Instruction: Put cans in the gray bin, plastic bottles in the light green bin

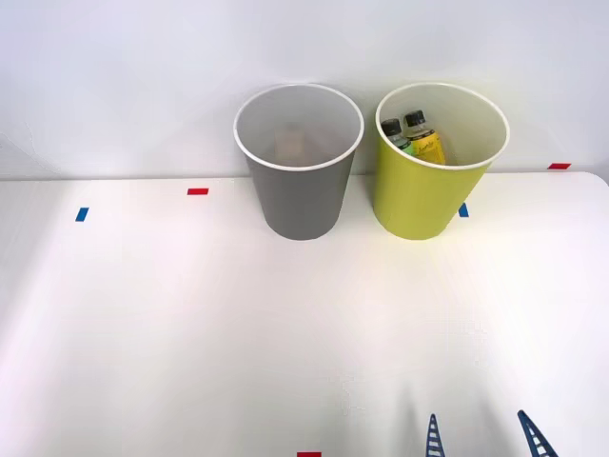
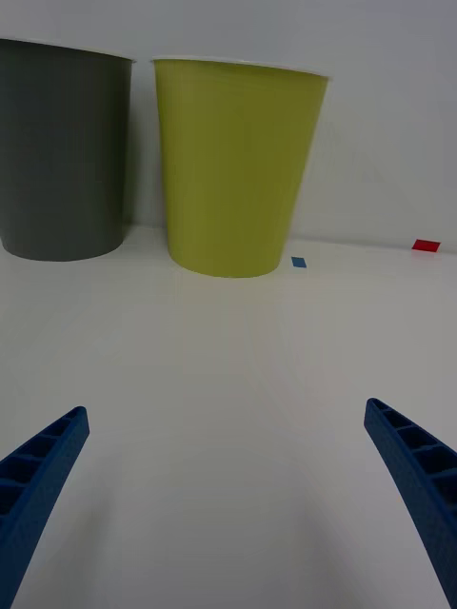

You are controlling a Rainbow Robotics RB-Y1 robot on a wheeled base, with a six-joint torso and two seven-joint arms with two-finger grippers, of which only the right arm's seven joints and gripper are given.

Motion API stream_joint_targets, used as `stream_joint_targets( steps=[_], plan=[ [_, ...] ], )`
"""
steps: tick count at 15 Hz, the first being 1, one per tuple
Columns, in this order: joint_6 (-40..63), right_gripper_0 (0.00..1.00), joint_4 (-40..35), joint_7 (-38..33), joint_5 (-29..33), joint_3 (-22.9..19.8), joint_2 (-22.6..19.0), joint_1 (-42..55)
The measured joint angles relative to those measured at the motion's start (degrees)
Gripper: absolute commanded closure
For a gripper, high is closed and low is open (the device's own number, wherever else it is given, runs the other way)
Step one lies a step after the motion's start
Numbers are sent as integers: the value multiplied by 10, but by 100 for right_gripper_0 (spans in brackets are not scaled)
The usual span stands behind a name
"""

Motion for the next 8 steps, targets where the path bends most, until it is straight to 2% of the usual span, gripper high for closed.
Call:
stream_joint_targets(
  steps=[8],
  plan=[
    [0,0,0,0,0,0,0,0]
  ],
)
